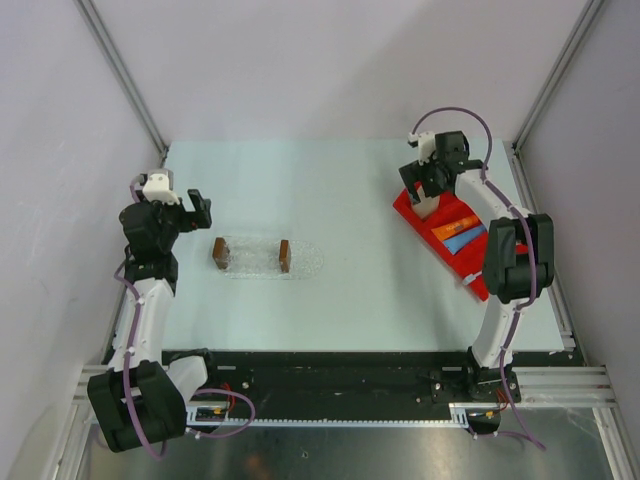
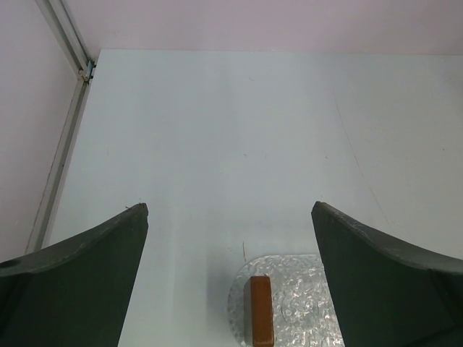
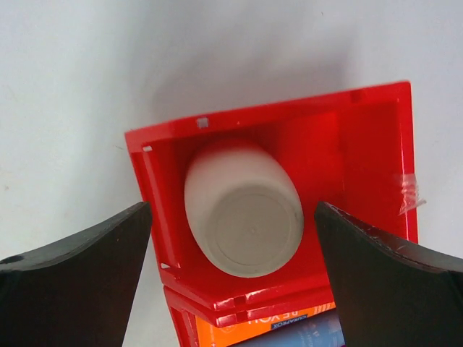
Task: Prepare toiletry sets of a toothbrush and toothpaste on the tray
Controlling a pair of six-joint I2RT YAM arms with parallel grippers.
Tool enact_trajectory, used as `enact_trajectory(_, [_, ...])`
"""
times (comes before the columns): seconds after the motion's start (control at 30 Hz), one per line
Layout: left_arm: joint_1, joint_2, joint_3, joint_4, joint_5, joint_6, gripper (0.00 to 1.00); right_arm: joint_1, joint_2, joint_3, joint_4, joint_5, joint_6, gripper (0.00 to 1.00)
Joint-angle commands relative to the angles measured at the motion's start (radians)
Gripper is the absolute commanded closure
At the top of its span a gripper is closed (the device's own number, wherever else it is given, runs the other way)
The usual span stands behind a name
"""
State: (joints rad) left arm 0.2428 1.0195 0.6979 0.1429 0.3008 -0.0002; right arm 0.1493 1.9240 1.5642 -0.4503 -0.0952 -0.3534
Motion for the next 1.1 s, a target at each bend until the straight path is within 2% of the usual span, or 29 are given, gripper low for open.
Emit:
enact_trajectory(0.0, [0.010,-0.004,0.018,0.015,0.027,0.006,0.00,-0.027,-0.036,-0.032,0.047,-0.009,0.016,0.00])
enact_trajectory(0.37, [0.010,-0.004,0.017,0.015,0.020,0.012,0.00,-0.047,-0.005,-0.049,0.068,-0.040,0.011,0.03])
enact_trajectory(1.03, [0.010,-0.010,0.015,0.014,0.017,0.012,0.00,-0.051,0.032,-0.047,0.052,-0.060,0.013,0.20])
enact_trajectory(1.07, [0.010,-0.010,0.015,0.014,0.018,0.012,0.00,-0.051,0.032,-0.047,0.051,-0.064,0.013,0.24])
